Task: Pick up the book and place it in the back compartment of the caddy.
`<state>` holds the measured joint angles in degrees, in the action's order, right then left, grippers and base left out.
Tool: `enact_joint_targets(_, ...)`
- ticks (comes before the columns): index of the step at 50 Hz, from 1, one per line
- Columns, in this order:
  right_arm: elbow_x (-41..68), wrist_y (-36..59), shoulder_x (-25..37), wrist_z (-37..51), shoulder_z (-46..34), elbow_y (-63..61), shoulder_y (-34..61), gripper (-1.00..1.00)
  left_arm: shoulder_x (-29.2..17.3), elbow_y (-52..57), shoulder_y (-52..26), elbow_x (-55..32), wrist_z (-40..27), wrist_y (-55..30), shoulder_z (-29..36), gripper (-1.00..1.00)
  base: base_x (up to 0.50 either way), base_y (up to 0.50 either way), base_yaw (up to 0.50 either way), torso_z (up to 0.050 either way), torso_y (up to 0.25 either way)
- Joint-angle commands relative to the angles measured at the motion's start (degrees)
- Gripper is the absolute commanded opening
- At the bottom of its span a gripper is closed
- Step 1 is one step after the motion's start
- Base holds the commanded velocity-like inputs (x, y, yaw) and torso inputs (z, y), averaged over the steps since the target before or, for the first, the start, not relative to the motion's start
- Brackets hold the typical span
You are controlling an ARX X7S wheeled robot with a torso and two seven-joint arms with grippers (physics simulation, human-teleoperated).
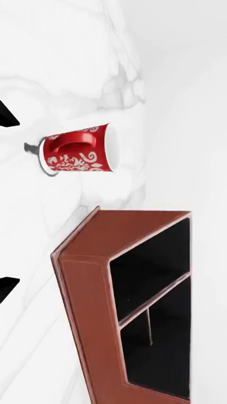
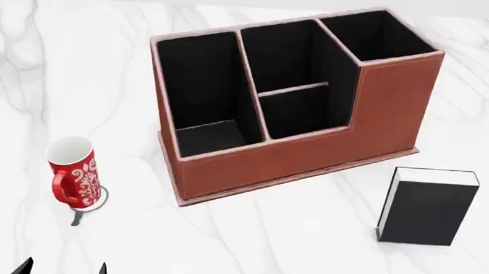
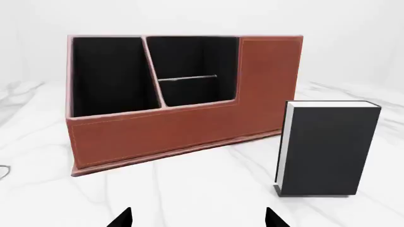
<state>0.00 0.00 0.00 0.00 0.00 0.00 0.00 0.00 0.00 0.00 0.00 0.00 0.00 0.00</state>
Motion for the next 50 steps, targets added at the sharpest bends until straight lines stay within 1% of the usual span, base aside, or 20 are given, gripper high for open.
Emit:
enact_joint_targets(1,1.0,-0.1,0.9,1.0,-1.2,-0.1,-0.1,1.00,-0.9,0.3,0.1,-1.8,-0.4,0.2,0.9,1.00,0.00,0.00,0.00,0.000,0.000)
enact_joint_targets(9,2.4,-0.9,2.3,2.8,-2.8,-0.4,-0.4,1.00,-2.5,0.3,0.8,-2.2,-2.2,2.8,2.9,1.00,0.00,0.00,0.00,0.000,0.000)
enact_joint_targets(17,3.7,-1.6,3.3,3.7,-3.6,-1.4,-0.9,1.00,-3.1,-0.2,0.9,-2.7,-4.3,5.2,3.3,1.00,0.00,0.00,0.00,0.000,0.000)
enact_joint_targets(18,3.5,-5.5,3.4,3.6,-3.8,-1.9,-1.8,1.00,-2.9,-0.1,1.7,-1.2,-6.1,8.9,3.0,1.00,0.00,0.00,0.00,0.000,0.000)
enact_joint_targets(19,3.3,-6.7,3.5,3.9,-3.9,-2.4,-2.3,1.00,-3.1,-0.2,1.9,-0.9,-6.4,10.1,3.2,1.00,0.00,0.00,0.00,0.000,0.000)
enact_joint_targets(20,-3.3,-15.3,2.3,8.3,-1.8,-8.3,-10.9,1.00,-0.8,3.7,10.5,-7.0,-7.4,18.7,-1.0,1.00,0.00,0.00,0.00,0.000,0.000)
enact_joint_targets(21,-3.1,-23.9,0.3,5.5,0.0,-8.3,-13.2,1.00,-0.1,4.0,10.9,-7.3,-6.2,27.3,-1.7,1.00,0.00,0.00,0.00,0.000,0.000)
enact_joint_targets(23,-3.3,-41.1,1.1,6.8,-0.8,-7.4,-13.2,1.00,-1.0,2.9,11.0,-7.3,-7.4,44.5,-0.8,1.00,0.00,0.00,0.00,0.000,0.000)
enact_joint_targets(24,-3.5,-45.7,1.3,7.2,-1.0,-7.1,-13.0,1.00,-1.2,2.9,10.9,-7.1,-7.9,48.8,-0.6,1.00,0.00,0.00,0.00,0.000,0.000)
enact_joint_targets(33,-3.8,-45.6,2.9,9.4,-2.5,-7.2,-13.0,1.00,-2.6,2.7,10.8,-6.9,-10.1,49.2,0.8,1.00,0.00,0.00,0.00,0.000,0.000)
enact_joint_targets(50,-4.0,-45.2,4.5,11.8,-4.0,-7.1,-12.7,1.00,-4.2,3.0,11.2,-6.7,-12.1,49.9,2.4,1.00,0.00,0.00,0.00,0.000,0.000)
